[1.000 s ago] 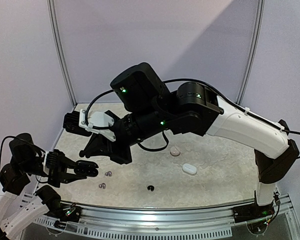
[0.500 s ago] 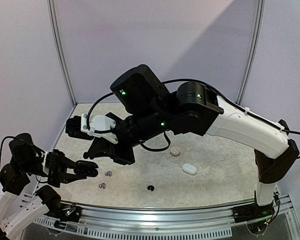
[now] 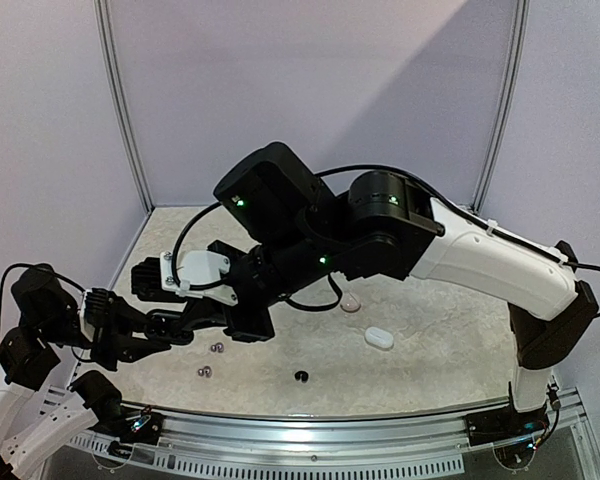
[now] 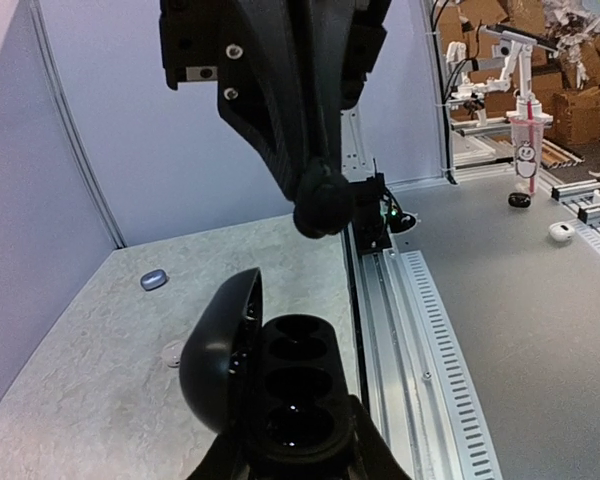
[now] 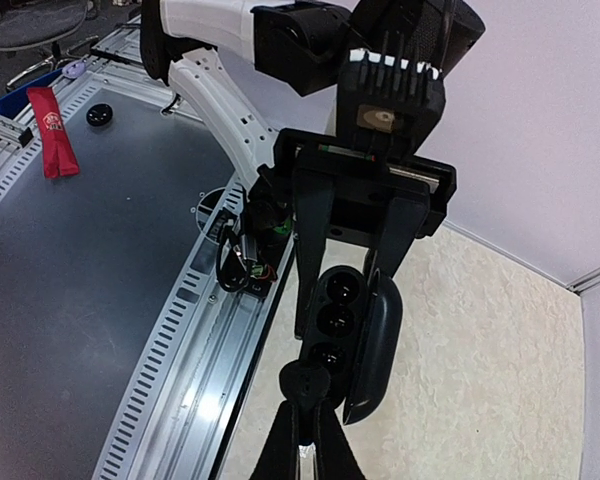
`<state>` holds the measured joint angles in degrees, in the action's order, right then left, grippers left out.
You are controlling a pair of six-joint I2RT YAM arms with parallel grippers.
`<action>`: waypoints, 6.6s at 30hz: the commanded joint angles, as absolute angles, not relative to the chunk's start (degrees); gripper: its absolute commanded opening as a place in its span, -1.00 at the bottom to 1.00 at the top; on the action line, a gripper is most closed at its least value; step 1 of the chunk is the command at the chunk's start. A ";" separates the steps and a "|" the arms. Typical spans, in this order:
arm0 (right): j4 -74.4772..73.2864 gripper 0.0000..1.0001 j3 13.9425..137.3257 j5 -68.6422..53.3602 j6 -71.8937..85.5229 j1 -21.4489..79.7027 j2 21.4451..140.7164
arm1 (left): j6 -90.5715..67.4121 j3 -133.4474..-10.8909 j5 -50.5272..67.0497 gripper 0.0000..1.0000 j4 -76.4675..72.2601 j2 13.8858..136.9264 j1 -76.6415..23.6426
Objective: Insert the wireless bluetooth earbuds into the charging case
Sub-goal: Insert the right earbud into the right side groove of the charging case, then pick up the left earbud from the center of the board, then insert the left earbud into the left side groove of the charging case.
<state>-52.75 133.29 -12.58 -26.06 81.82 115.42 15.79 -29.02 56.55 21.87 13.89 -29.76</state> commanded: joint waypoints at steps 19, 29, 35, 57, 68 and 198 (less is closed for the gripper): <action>-52.37 -1.00 133.68 -5.64 -28.67 82.16 119.85 | 10.74 -29.15 56.10 -1.00 18.70 14.68 -30.32; -53.94 -0.97 135.97 -3.12 -28.48 82.18 122.01 | 11.15 -28.87 55.69 -1.00 18.18 14.16 -30.41; -54.42 -0.75 135.80 -0.30 -27.70 82.13 121.79 | 11.09 -28.61 55.60 -1.00 18.19 13.74 -30.42; -34.42 -0.30 121.29 -13.30 -20.88 80.16 105.29 | -3.08 -24.87 48.62 -1.00 10.27 14.58 -30.15; -33.47 -0.50 100.25 -11.11 -0.05 61.44 100.12 | -2.59 -24.98 47.57 -1.00 11.20 13.76 -29.17; -49.51 -0.89 140.01 -1.95 -31.20 81.87 128.20 | 11.77 -24.46 49.25 -1.00 20.76 11.61 -30.67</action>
